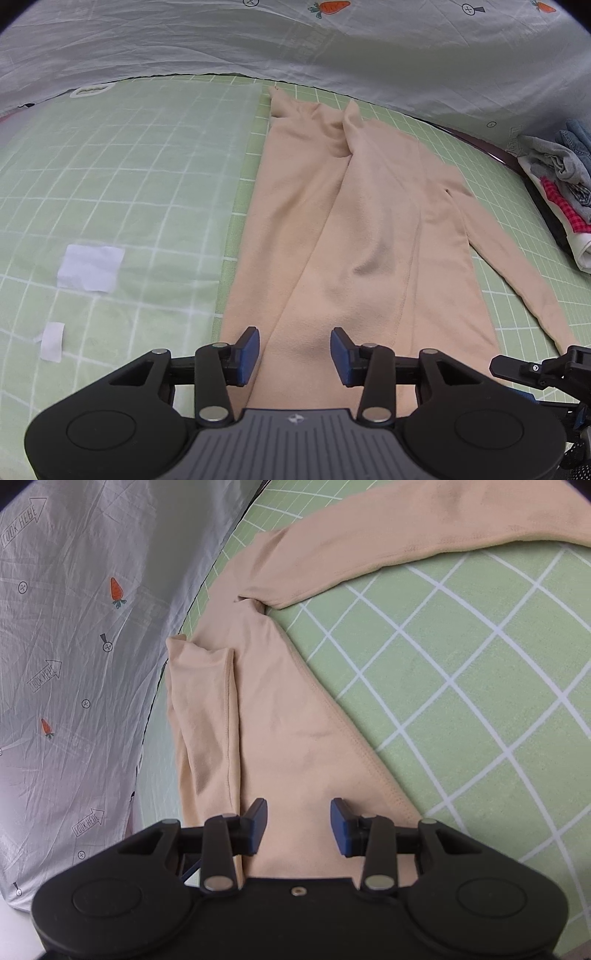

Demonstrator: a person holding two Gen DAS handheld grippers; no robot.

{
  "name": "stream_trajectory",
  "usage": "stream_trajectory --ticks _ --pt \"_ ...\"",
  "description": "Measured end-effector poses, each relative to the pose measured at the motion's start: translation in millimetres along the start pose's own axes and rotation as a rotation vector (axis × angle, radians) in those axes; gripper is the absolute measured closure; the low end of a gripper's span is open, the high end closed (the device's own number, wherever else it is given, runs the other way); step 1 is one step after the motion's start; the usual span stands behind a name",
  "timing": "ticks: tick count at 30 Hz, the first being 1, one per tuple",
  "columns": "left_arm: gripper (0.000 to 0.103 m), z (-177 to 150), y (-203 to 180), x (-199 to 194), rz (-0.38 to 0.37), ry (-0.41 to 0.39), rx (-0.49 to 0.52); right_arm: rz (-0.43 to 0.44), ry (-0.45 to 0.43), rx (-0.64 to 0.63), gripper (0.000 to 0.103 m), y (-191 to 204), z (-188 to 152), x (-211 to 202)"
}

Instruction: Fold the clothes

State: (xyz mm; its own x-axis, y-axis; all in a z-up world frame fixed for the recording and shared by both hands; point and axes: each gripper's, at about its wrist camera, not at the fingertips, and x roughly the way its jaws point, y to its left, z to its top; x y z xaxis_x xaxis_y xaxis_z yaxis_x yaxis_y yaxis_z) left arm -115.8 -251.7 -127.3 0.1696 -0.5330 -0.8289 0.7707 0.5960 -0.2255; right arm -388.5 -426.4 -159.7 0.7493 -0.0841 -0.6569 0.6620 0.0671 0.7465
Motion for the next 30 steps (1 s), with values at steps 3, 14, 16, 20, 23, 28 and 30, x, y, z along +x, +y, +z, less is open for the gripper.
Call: stream_trajectory --ticks 3,14,16,20,23,28,30 --pt "0.061 -1.6 -0.3 3.5 -0.006 0.016 0.007 0.013 -0.004 0.027 0.064 -4.1 0.9 -0.3" --pt "0.102 -2.7 2.0 -9.0 0.014 -0.014 0.041 0.019 -0.004 0.043 0.064 -4.4 2.4 0.5" --pt "0.102 -4.4 3.7 -22.1 -0.007 -0.034 0.021 0.019 -0.004 0.040 0.064 -4.6 2.3 0.4" --pt "0.102 -11.2 14.1 -40.7 -0.010 -0.059 -0.042 0.024 -0.007 0.037 0.064 -5.2 1.5 0.4" --pt "0.102 -16.2 29.8 -30.6 0.020 0.010 -0.119 0.032 -0.010 0.047 0.064 -7.0 1.4 0.1" --pt "0.096 -18.1 37.2 -19.1 0.048 0.074 -0.158 0.028 -0.007 0.045 0.064 -5.3 2.0 0.0" --pt "0.090 -13.5 30.9 -19.9 0.055 0.066 -0.120 0.026 -0.008 0.043 0.062 -3.8 3.0 0.0"
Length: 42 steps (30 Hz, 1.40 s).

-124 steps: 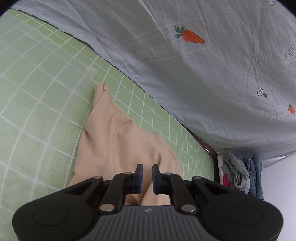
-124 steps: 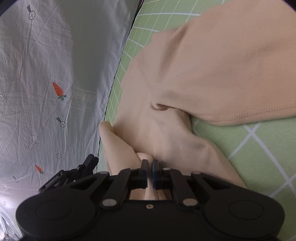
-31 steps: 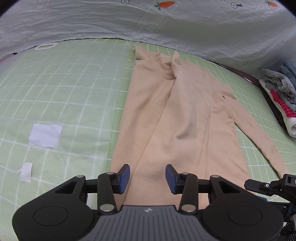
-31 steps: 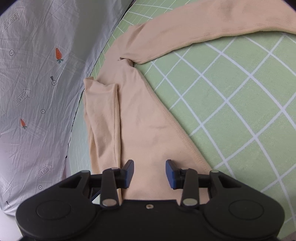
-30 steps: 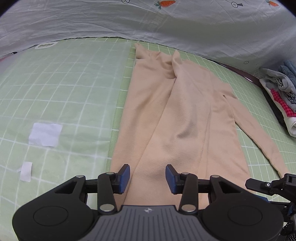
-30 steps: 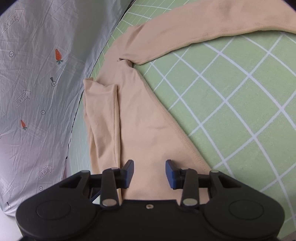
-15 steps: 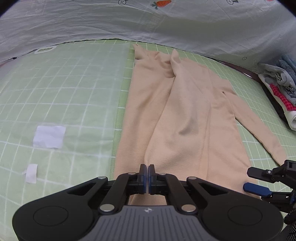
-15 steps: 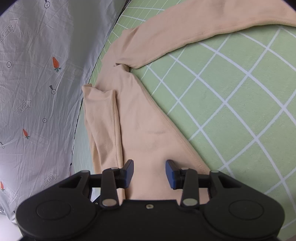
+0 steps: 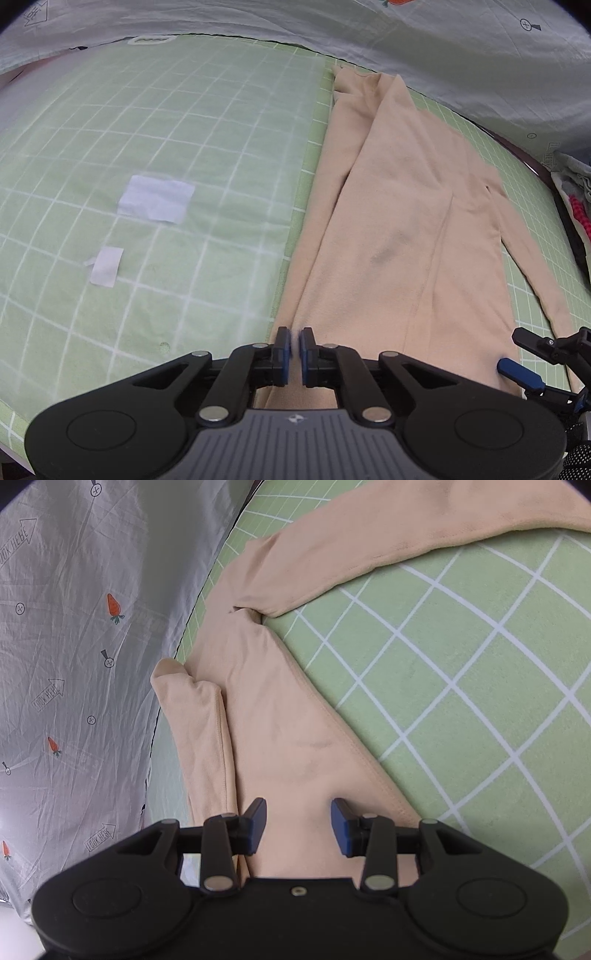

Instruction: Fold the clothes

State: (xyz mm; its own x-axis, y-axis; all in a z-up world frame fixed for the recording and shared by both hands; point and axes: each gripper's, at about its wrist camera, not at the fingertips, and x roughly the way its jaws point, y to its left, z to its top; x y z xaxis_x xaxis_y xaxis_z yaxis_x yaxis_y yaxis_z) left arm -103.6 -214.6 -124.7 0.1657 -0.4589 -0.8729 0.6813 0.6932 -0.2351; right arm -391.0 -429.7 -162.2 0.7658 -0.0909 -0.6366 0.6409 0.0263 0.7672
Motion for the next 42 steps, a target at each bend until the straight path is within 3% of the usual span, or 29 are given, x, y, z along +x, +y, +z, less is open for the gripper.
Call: stream_trajectory --ticks 4,6,12,16,25,34,42 --pt "0.059 10.1 -14.8 -9.3 -0.001 -0.063 0.073 -0.014 -0.022 -0.033 0.045 6.2 4.3 -4.0" --pt "0.053 16.1 -23.6 -12.1 0.014 -0.089 0.115 -0.032 -0.043 -0.063 0.039 10.7 7.6 -6.4" --pt "0.044 32.4 -42.0 -9.6 0.036 -0.121 0.185 -0.162 -0.152 -0.198 0.014 26.9 22.7 -18.1" --pt "0.041 44.9 -48.4 -1.9 0.048 -0.119 0.200 -0.283 -0.269 -0.258 0.006 28.9 38.9 -30.0" --pt "0.037 80.0 -64.4 27.6 0.075 -0.106 0.232 -0.698 -0.501 -0.252 0.003 7.1 73.6 -37.9" --pt "0.036 109.7 -71.9 69.1 0.088 -0.043 0.239 -0.837 -0.673 -0.079 0.001 -25.2 103.8 -45.4" --pt "0.026 107.5 -63.9 77.6 0.092 -0.024 0.194 -0.909 -0.655 -0.126 0.000 -32.9 98.4 -36.2"
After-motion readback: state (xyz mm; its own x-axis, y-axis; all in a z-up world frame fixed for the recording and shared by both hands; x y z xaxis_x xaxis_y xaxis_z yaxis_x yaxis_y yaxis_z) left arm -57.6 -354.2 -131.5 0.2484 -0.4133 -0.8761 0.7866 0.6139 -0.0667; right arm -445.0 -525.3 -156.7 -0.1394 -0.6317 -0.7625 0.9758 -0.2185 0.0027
